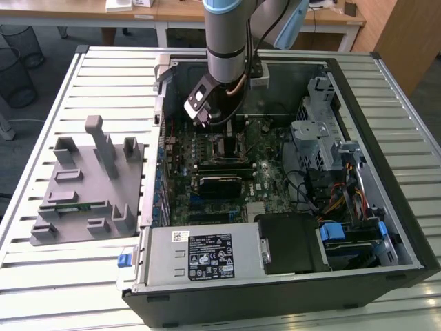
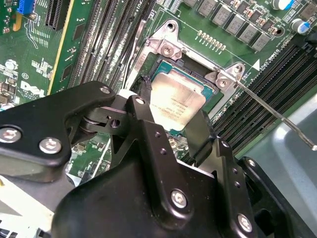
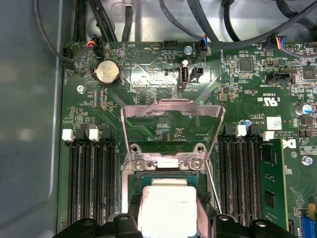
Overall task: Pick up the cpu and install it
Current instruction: 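Place the cpu into insertion slot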
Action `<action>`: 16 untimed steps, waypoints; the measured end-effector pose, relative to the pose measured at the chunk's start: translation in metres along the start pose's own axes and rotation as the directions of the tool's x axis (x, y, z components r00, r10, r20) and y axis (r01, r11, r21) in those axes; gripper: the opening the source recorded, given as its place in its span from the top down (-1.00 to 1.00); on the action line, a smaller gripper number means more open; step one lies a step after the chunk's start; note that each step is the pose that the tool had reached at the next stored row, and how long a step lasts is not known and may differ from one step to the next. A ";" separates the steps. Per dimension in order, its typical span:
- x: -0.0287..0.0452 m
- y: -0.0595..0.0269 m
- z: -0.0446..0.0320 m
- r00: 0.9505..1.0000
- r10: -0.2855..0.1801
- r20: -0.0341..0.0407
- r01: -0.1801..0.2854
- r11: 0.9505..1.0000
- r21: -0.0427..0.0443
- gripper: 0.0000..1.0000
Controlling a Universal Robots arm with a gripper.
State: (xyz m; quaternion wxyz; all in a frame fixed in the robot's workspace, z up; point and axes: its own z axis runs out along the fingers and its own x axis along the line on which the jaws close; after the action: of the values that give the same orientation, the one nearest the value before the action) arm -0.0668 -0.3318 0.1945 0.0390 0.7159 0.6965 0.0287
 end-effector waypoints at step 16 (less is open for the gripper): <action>0.0000 0.0000 0.0003 1.000 -0.002 0.000 0.002 1.000 0.000 -0.28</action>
State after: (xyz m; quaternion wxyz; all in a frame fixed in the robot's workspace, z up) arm -0.0668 -0.3318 0.1941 0.0389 0.7152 0.6973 0.0288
